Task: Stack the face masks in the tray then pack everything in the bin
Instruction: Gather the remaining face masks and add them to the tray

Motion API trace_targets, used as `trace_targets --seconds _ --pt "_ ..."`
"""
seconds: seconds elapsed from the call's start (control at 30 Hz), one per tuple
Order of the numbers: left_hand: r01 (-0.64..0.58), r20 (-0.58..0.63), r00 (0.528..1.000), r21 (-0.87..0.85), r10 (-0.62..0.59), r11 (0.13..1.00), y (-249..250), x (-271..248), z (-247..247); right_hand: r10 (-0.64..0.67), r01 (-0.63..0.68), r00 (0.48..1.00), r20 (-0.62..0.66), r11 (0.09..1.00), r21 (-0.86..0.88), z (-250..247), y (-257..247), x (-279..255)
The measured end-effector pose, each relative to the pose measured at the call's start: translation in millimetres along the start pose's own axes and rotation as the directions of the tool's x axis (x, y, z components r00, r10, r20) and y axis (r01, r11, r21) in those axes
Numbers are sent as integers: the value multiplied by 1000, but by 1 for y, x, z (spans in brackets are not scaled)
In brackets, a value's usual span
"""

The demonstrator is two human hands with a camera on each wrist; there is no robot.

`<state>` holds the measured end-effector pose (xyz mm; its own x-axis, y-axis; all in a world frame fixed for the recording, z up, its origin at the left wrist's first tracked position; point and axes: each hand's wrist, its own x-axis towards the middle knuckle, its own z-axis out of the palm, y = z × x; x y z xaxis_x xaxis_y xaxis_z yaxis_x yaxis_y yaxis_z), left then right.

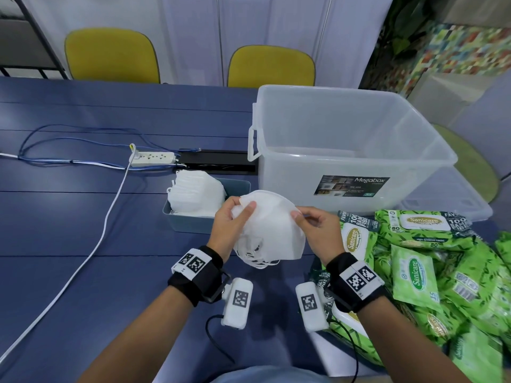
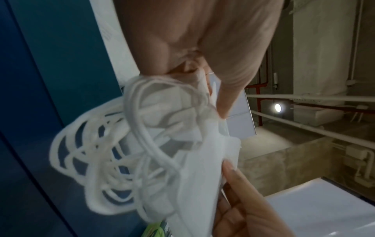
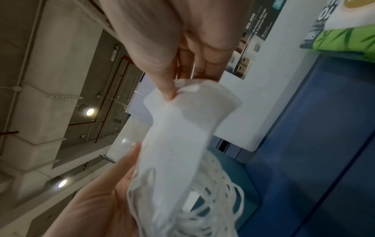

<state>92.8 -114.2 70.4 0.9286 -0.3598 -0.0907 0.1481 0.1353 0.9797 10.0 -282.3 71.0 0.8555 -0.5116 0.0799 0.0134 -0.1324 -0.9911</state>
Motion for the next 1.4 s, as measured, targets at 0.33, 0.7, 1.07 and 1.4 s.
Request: trace_targets --seconds 0.33,0.7,1.07,1.4 --pt "-39 -61 997 175 50 984 -4 -1 -2 -27 31 999 35 990 -139 6 -2 -2" --pt "-40 -38 998 134 46 990 -6 3 3 -57 73 996 74 971 -228 9 -4 -2" --pt "-138 186 977 176 104 975 -10 0 1 -114 190 972 206 895 -402 11 -21 2" --pt "-262 349 920 204 181 943 -10 -5 1 -97 180 961 261 931 -319 25 -17 8"
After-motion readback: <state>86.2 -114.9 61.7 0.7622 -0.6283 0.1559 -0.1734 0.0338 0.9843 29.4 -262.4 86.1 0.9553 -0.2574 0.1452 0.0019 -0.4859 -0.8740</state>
